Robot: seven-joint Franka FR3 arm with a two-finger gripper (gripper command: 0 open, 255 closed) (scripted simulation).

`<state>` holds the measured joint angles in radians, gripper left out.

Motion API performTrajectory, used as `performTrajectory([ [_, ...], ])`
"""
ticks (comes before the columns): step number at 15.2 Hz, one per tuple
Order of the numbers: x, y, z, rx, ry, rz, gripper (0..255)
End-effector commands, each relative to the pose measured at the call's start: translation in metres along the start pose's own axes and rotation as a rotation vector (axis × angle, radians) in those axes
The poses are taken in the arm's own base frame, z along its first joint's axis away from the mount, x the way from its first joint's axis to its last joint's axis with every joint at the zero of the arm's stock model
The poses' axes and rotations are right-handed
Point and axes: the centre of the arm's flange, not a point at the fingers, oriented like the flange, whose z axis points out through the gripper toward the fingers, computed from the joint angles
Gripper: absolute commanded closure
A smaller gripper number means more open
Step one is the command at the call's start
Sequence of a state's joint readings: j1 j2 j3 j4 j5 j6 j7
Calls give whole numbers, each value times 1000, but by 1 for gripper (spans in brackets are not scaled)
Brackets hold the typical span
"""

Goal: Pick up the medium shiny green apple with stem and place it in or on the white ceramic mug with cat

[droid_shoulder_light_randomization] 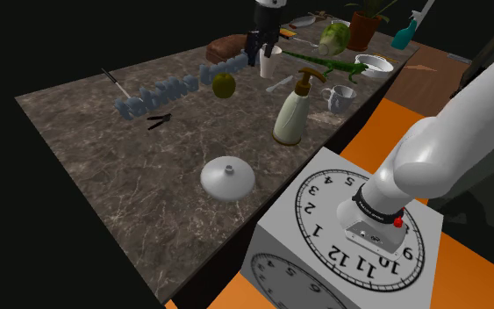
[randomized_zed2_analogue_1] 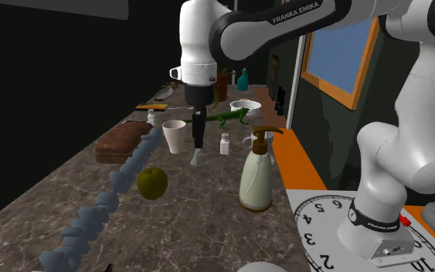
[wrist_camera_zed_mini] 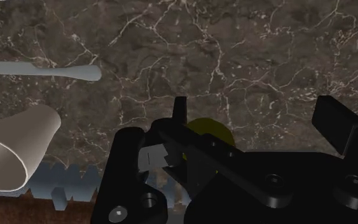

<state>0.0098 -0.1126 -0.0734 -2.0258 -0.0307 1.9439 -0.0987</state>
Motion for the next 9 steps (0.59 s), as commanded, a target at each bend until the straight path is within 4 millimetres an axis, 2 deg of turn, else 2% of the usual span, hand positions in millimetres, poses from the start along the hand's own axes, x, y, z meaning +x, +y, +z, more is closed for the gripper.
performTrajectory([
  [1, 24, 7, 12, 6, 6, 7, 0],
  [9, 116, 23, 55, 31, 29, 32, 0],
])
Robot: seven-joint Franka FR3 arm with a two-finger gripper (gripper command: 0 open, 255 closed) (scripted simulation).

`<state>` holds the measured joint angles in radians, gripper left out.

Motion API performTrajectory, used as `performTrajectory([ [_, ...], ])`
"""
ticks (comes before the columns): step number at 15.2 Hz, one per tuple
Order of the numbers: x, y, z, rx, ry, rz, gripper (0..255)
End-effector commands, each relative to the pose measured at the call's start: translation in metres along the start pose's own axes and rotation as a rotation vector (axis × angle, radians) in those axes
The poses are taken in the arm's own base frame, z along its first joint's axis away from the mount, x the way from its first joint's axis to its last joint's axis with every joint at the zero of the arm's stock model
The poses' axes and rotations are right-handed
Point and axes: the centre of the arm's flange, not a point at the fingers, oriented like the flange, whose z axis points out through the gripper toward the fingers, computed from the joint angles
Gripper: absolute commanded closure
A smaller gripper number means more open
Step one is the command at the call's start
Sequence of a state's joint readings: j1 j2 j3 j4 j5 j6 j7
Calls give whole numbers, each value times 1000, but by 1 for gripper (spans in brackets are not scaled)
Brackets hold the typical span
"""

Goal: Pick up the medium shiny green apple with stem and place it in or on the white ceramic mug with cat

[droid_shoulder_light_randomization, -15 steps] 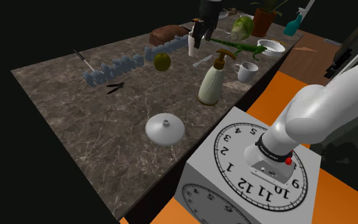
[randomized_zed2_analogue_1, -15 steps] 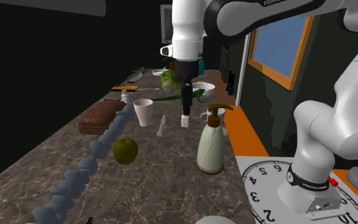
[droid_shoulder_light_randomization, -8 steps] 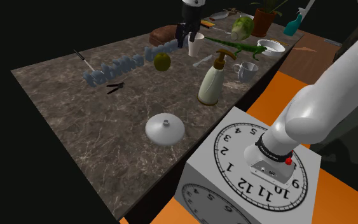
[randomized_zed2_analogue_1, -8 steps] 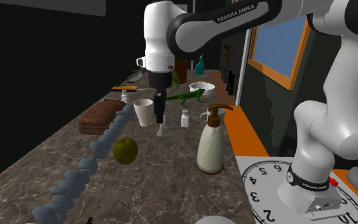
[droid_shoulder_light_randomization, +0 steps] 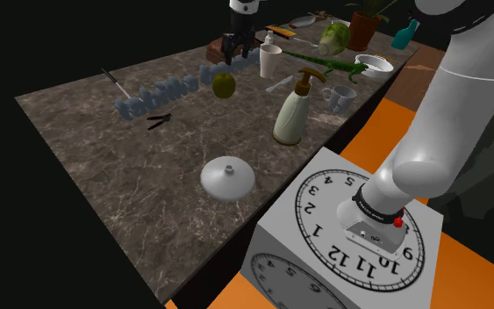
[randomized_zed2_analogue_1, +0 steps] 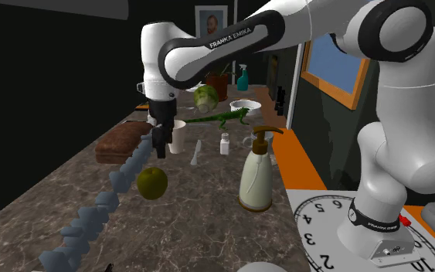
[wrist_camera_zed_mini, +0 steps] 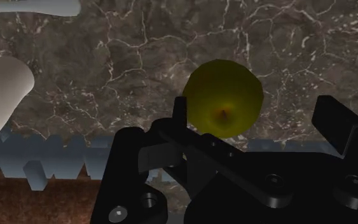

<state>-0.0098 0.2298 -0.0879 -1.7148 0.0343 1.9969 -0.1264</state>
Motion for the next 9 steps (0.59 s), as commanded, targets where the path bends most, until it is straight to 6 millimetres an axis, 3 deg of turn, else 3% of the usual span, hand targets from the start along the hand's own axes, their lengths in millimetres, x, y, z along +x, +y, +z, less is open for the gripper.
performTrajectory([
  [1, 25, 2, 13, 7, 6, 6, 0],
  [3, 47, 6, 24, 13, 12, 12, 0],
  [9, 48, 5, 55, 13, 12, 12, 0],
])
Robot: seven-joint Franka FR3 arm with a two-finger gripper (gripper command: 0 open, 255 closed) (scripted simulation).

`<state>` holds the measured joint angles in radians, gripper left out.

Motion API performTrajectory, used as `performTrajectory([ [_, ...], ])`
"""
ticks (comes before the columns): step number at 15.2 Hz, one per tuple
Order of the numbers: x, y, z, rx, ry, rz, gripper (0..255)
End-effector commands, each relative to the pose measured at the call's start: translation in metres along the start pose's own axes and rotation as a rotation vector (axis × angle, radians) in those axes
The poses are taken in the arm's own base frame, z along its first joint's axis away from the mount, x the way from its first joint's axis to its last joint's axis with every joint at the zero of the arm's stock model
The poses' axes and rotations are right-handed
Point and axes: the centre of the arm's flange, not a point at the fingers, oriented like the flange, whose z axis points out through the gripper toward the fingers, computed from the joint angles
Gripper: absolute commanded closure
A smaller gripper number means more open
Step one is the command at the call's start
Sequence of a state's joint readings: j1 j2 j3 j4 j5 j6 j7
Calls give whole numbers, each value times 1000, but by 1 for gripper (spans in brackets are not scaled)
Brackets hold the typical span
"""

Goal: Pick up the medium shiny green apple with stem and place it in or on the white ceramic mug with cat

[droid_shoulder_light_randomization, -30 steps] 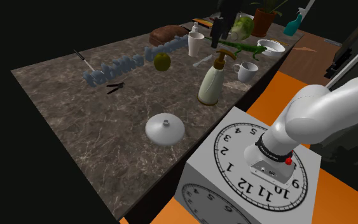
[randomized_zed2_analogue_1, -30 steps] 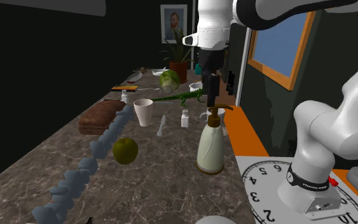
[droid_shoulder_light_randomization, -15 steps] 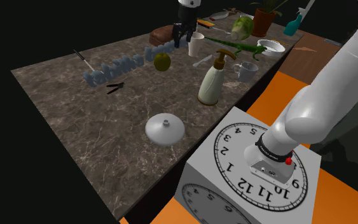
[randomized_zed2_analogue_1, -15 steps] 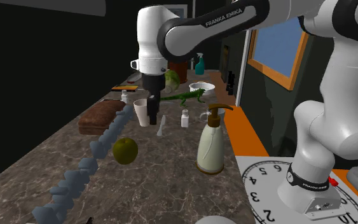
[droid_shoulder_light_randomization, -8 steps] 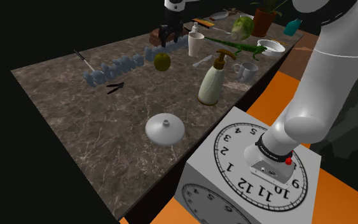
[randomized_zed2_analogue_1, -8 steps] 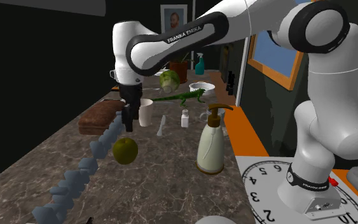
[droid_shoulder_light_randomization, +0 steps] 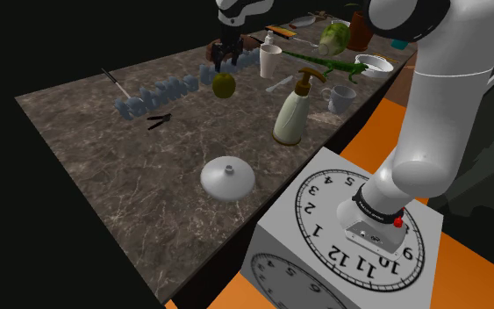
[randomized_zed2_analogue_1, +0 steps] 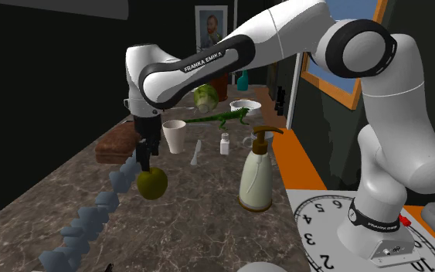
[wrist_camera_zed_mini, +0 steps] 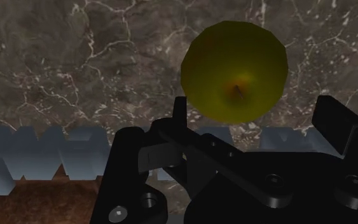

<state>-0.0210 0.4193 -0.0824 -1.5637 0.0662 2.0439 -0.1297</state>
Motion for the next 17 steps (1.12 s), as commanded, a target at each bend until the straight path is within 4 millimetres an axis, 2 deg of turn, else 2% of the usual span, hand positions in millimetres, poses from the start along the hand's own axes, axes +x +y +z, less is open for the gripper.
performTrajectory([
  [1, 0, 0, 11, 0, 1, 0, 0],
  [10, 0, 0, 14, 0, 1, 0, 0],
  [11, 0, 0, 14, 0, 1, 0, 255],
  [17, 0, 0, 14, 0, 1, 0, 255],
])
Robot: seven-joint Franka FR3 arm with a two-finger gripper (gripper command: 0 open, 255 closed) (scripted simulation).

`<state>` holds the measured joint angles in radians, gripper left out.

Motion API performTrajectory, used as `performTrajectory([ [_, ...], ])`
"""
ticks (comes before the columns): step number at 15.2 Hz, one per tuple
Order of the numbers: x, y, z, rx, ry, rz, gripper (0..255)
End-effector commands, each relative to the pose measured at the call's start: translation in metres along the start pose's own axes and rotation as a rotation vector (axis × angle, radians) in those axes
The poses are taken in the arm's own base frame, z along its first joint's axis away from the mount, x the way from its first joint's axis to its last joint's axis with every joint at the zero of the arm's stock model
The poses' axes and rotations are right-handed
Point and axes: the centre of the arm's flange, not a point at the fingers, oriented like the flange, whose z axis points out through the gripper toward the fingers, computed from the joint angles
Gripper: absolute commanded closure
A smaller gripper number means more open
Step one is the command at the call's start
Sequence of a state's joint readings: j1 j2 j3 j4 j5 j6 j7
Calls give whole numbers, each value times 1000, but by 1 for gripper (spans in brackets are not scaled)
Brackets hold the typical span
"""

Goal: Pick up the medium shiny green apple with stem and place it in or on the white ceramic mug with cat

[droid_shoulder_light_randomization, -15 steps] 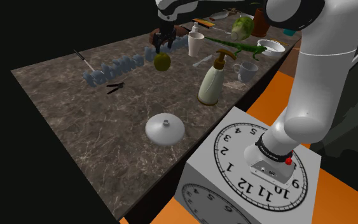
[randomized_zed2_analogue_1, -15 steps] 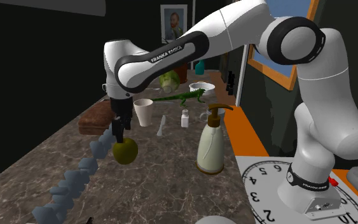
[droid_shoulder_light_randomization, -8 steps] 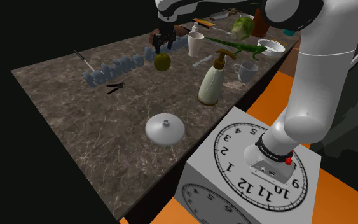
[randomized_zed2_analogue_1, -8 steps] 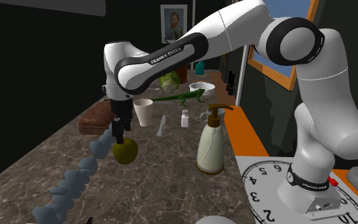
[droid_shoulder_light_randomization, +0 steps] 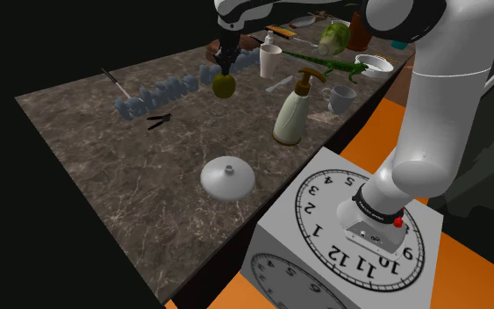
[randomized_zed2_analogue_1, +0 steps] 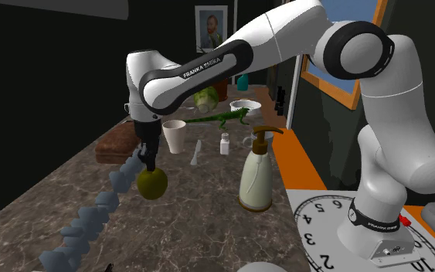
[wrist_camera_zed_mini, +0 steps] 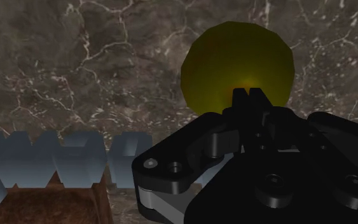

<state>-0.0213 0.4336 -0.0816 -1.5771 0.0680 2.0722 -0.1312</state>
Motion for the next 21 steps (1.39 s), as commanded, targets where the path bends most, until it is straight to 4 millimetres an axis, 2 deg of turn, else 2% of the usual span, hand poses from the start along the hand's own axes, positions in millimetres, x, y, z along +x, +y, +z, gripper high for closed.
performTrajectory([
  [1, 0, 0, 0, 0, 0, 0, 255],
  [3, 0, 0, 0, 0, 0, 0, 255],
  [21, 6, -2, -95, 0, 0, 0, 255],
])
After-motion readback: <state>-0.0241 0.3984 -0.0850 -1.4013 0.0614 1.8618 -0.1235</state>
